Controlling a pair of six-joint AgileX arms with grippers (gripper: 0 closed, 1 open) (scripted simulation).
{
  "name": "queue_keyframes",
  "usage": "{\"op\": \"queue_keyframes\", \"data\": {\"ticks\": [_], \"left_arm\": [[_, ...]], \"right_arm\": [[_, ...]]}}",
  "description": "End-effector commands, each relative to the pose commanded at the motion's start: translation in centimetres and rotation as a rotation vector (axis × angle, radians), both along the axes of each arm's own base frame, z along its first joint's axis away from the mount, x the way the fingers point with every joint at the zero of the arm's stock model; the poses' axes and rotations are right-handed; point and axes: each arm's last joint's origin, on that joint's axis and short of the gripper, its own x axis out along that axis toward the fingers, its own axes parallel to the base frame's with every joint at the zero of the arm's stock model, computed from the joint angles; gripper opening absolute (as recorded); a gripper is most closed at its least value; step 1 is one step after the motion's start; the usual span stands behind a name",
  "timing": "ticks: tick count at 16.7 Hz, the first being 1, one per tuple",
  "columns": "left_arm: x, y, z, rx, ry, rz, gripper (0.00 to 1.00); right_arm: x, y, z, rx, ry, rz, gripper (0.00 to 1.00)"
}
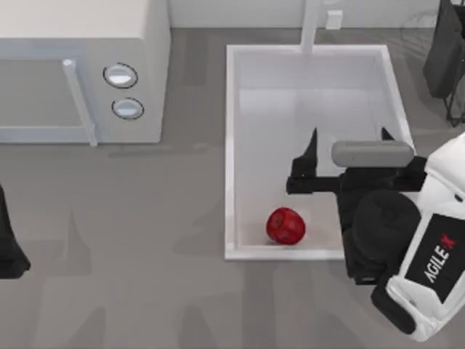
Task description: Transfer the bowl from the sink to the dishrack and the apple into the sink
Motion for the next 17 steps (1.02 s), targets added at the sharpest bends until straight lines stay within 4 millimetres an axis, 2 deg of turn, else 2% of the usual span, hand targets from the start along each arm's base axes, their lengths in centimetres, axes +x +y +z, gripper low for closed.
{"op": "queue_keyframes", "data": {"ticks": [4,6,9,12,14,17], "left_arm": [[0.0,0.0,0.0,0.0,0.0,0.0,1.0],[0.0,0.0,0.0,0.0,0.0,0.0,1.0],[0.0,0.0,0.0,0.0,0.0,0.0,1.0],[0.0,0.0,0.0,0.0,0.0,0.0,1.0],[0.0,0.0,0.0,0.0,0.0,0.0,1.0],[0.0,0.0,0.0,0.0,0.0,0.0,1.0]], "right_arm": [[0.1,-0.2,0.1,-0.003,0.004,-0.001,1.0],[0.2,-1.3,0.8,-0.019,0.026,-0.006,1.0],[0.2,-4.5,2.7,-0.056,0.091,-0.026,1.0],[-1.0,-8.7,5.4,-0.078,0.164,-0.055,1.0],[-2.6,-11.5,7.5,-0.075,0.192,-0.072,1.0],[-6.3,-15.0,10.0,-0.052,0.194,-0.087,1.0]]}}
